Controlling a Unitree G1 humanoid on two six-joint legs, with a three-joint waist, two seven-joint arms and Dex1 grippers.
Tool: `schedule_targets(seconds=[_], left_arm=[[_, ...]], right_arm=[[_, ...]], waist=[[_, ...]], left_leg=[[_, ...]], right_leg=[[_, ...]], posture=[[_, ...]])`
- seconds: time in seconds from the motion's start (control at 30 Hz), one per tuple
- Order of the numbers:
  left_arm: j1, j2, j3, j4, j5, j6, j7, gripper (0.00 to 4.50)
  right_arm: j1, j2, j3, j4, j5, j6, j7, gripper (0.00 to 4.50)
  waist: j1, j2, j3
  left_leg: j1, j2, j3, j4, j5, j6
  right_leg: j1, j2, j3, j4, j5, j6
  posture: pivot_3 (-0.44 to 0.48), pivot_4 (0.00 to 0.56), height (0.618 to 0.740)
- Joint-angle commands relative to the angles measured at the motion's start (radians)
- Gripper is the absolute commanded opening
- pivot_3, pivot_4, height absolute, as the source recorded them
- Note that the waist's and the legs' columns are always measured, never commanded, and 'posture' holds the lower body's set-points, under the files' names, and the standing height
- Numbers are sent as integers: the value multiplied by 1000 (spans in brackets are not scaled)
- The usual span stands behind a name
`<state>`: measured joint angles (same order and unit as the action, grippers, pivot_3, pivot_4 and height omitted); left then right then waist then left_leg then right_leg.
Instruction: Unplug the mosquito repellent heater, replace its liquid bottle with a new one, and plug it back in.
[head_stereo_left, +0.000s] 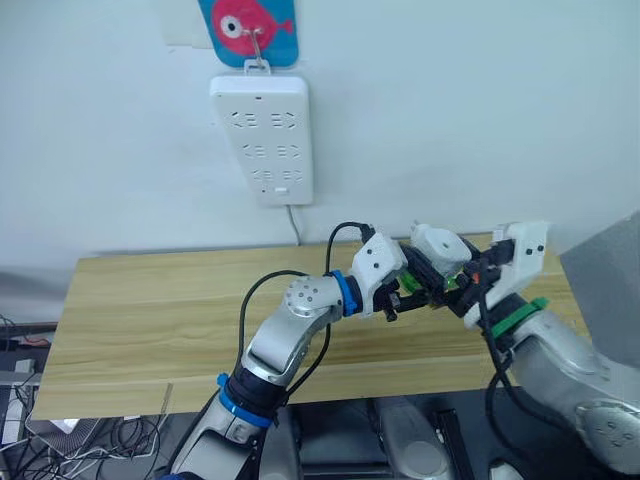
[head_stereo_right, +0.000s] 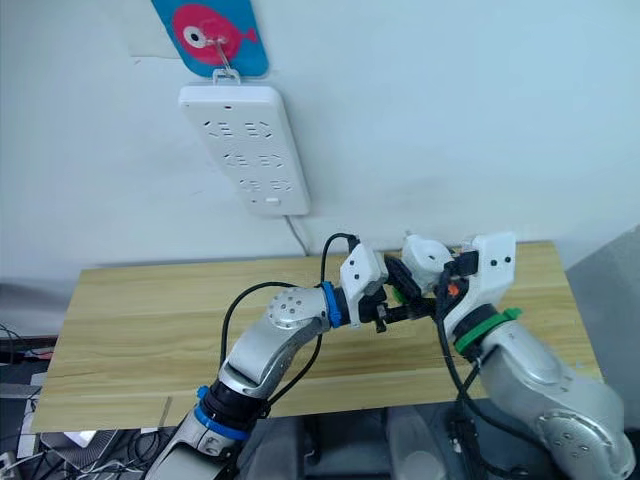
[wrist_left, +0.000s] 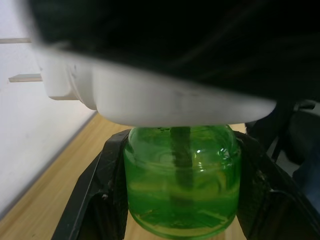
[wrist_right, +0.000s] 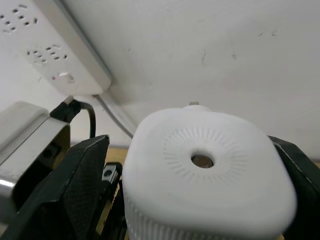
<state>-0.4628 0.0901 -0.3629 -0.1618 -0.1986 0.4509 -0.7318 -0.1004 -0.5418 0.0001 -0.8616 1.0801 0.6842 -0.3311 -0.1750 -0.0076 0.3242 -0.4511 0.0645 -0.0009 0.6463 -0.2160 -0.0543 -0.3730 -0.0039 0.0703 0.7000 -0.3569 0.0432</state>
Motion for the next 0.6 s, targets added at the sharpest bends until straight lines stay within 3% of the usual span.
schedule_targets(seconds=[0.03,0.23,0.4,0.5,0.6], left_arm=[[-6,-16,15,-57,-35,3,15,2259],[-5,-9,9,-66,-44,4,24,2259],[7,8,-1,-83,-43,3,20,2259],[13,15,0,-89,-45,-1,21,2259],[26,29,12,-108,-65,8,9,3182]], right_arm=[[1,36,-3,-33,-52,-20,-9,4474],[1,79,-14,-31,-91,-14,7,4474],[-9,102,-22,-27,-89,-12,28,2982],[-13,107,-24,-28,-92,-7,36,2997],[-16,111,-26,-25,-96,-6,41,2997]], waist=[[-5,0,0],[-25,0,0],[-31,0,0],[-31,0,0],[-32,0,0]], left_leg=[[0,0,0,0,0,0],[0,0,0,0,0,0],[1,0,0,0,0,0],[1,0,0,0,0,0],[1,0,0,0,0,0]], right_leg=[[0,0,0,0,0,0],[0,0,0,0,0,0],[0,0,0,1,0,0],[0,0,1,2,0,0],[0,0,0,2,0,0]], posture=[[-392,309,740],[-387,305,740],[-379,303,740],[-375,302,740],[-362,302,740]])
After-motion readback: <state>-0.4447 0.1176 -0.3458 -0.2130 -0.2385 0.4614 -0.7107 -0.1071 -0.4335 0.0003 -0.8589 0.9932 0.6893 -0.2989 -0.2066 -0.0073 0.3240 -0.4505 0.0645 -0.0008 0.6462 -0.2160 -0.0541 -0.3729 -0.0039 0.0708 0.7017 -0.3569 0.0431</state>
